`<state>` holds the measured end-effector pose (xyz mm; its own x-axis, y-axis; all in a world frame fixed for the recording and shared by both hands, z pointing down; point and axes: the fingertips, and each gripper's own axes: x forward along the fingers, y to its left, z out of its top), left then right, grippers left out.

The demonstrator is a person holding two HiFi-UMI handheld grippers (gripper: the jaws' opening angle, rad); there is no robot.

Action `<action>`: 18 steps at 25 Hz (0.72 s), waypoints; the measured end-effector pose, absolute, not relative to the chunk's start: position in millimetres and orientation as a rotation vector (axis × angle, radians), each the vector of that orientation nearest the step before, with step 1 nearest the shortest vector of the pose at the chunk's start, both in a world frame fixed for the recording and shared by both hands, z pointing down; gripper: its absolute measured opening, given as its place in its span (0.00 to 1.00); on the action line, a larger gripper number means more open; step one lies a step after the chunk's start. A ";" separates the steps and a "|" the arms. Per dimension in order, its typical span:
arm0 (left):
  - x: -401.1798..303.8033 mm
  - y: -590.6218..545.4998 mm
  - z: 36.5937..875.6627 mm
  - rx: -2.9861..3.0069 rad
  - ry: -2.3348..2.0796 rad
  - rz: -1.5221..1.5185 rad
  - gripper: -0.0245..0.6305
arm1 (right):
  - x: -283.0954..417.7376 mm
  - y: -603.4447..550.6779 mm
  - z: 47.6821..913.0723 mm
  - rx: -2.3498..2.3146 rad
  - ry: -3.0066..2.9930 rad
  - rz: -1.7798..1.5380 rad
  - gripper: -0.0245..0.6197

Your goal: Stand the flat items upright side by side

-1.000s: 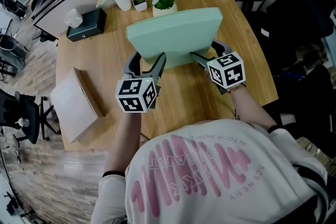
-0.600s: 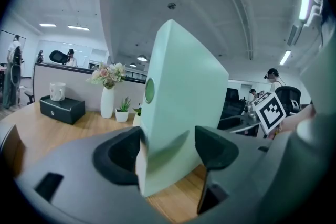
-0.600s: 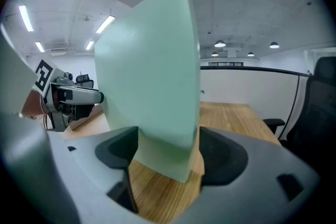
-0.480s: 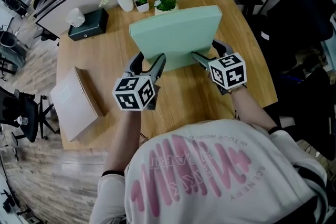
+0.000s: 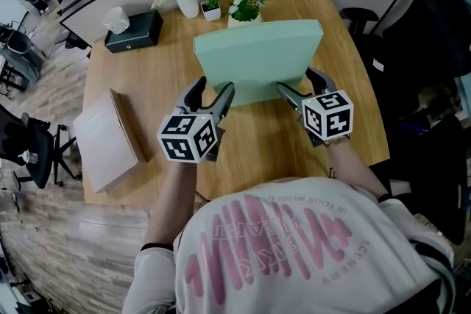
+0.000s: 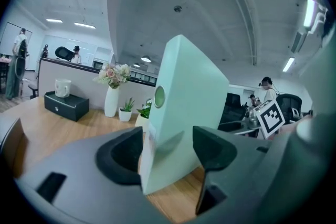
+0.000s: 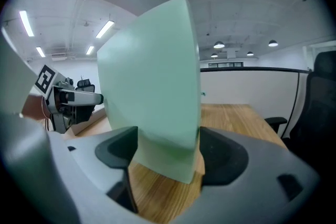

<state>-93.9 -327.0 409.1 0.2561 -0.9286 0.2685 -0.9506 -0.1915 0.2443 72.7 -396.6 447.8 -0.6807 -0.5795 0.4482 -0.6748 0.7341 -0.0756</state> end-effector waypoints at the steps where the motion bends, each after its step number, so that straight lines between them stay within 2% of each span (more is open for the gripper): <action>1: -95.8 -326.1 406.1 2.162 -1.732 0.059 0.48 | 72.9 -396.2 446.5 0.956 -2.550 0.342 0.62; 7: -104.8 -306.7 399.1 2.028 -1.808 -0.133 0.47 | 93.6 -395.8 458.4 1.044 -2.548 0.607 0.62; 12: -118.6 -266.1 417.4 1.854 -1.814 -0.287 0.46 | 102.2 -376.8 508.4 1.052 -2.392 0.739 0.62; 15: -142.1 -229.0 431.1 1.799 -1.826 -0.280 0.44 | 72.0 -336.9 539.4 0.933 -2.319 0.779 0.61; 18: -183.1 -184.2 435.6 1.764 -1.869 -0.257 0.39 | 18.5 -296.5 551.0 0.848 -2.310 0.750 0.57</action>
